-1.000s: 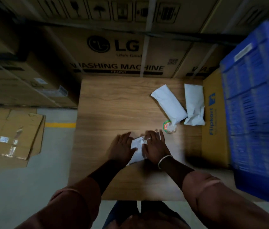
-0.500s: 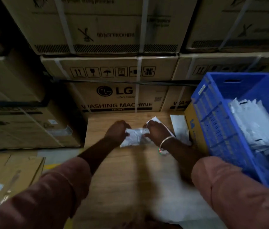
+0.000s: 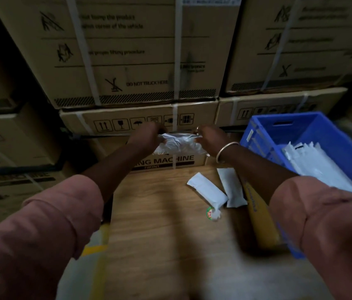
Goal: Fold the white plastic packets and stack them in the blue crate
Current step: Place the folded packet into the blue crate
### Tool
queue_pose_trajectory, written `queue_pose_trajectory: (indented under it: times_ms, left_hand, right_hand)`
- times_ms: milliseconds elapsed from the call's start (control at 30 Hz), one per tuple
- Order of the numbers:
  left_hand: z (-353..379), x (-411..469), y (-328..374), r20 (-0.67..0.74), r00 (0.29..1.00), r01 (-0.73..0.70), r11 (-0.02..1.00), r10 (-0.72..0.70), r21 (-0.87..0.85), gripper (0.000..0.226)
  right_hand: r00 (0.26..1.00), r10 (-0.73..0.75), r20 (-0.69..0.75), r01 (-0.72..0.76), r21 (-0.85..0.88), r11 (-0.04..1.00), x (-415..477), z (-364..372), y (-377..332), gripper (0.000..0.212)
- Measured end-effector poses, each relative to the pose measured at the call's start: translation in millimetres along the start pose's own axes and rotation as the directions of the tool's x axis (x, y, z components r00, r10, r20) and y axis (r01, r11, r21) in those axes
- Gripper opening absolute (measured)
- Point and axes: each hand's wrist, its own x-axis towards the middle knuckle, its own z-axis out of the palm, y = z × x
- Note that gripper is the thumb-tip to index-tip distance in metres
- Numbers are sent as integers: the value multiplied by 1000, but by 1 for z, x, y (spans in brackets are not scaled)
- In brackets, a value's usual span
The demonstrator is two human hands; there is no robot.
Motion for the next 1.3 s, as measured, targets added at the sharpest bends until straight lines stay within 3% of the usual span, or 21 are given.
queue_pose_trajectory:
  times_ms: [200,367,567,767,1033,1167,1300]
  left_hand:
    - [4,30,55,48,994,-100,993,103,-54,27]
    - [22,76,138,54,955,-290,955,293,-58,26]
    - [53,131,260,52,865,-498,866,499,-30,28]
    - [111,172,347,201,755,-639,769,625,9,28]
    - [186,195,368,600,559,-751,656,572,74,32]
    - [226,197,363,657,564,-757,631,500,170,33]
    - [259,197,361,698,577,-741,631,425,229,38]
  right_hand:
    - [995,78,-57,-77,12,997,-27,-36,44,25]
    - [964,238,-119,-242,-25,970,-68,-83,110,28]
    - [880,417,-229,-419,39,907,-123,-142,201,26]
    - [850,486,-203,-491,27,871,-169,-151,267,26]
    - [833,546,83,-552,159,818,-184,-87,300,27]
    - [793,567,223,-598,104,795,-179,-51,315,36]
    - [792,569,223,-578,-27,815,-178,-30,320,38]
